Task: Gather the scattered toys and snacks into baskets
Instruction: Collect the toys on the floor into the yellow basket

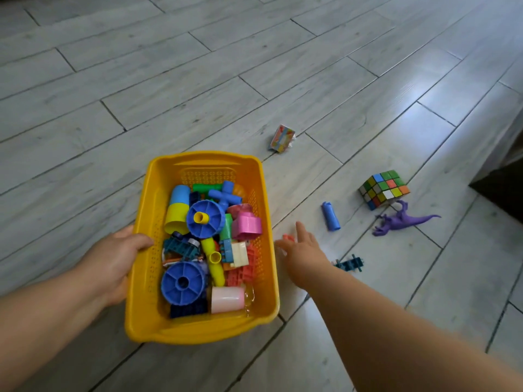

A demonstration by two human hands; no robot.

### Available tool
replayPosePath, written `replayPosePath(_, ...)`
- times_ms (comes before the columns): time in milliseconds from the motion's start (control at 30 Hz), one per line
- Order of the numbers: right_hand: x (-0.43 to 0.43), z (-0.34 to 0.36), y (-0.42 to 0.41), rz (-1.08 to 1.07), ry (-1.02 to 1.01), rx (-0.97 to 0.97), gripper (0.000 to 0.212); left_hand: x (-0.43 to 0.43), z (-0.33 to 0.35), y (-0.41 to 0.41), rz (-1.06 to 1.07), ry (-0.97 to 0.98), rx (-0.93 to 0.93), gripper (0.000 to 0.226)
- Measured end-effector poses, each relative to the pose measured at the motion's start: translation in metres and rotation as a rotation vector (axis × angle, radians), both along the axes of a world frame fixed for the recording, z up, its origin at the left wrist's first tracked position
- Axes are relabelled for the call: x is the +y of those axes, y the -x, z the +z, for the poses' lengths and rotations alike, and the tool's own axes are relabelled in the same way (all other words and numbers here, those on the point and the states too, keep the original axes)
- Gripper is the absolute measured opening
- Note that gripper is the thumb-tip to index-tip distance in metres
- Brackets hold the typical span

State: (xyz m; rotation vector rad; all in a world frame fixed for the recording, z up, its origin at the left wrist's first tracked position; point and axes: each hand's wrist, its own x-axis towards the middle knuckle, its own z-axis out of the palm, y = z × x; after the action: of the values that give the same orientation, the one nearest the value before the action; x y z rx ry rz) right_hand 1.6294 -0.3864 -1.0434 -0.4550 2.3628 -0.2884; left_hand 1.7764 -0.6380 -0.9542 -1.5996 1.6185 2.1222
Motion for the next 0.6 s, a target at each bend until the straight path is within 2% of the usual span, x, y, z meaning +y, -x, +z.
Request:
replayPosePath(67, -0.001, -0.007, -0.007, 0.087, -0.054, -0.004, 0.050, -0.001, -0.001, -0.001, -0.011, -0.002, -0.004, 0.026)
replayPosePath(167, 0.001, -0.005, -0.016, 0.047, -0.021, 0.117, 0.046, 0.000, -0.002, -0.004, -0.012, -0.015, -0.013, 0.026)
replayPosePath(233, 0.006, 0.000, -0.022, 0.120, -0.043, 0.206, 0.045, 0.002, -0.002, -0.004, -0.005, -0.010, -0.024, 0.026)
replayPosePath(367, 0.014, 0.004, -0.029, 0.095, -0.078, 0.192, 0.043, 0.008, -0.001, -0.001, -0.015, 0.008, -0.036, 0.025)
replayPosePath(467, 0.010, 0.014, -0.021, -0.114, 0.072, 0.229, 0.027, 0.013, -0.004, 0.004, -0.024, 0.013, -0.028, 0.024)
replayPosePath(600, -0.004, 0.057, 0.004, -0.330, 0.375, 0.437, 0.029, 0.026, -0.008, 0.018, -0.032, 0.015, -0.004, 0.024)
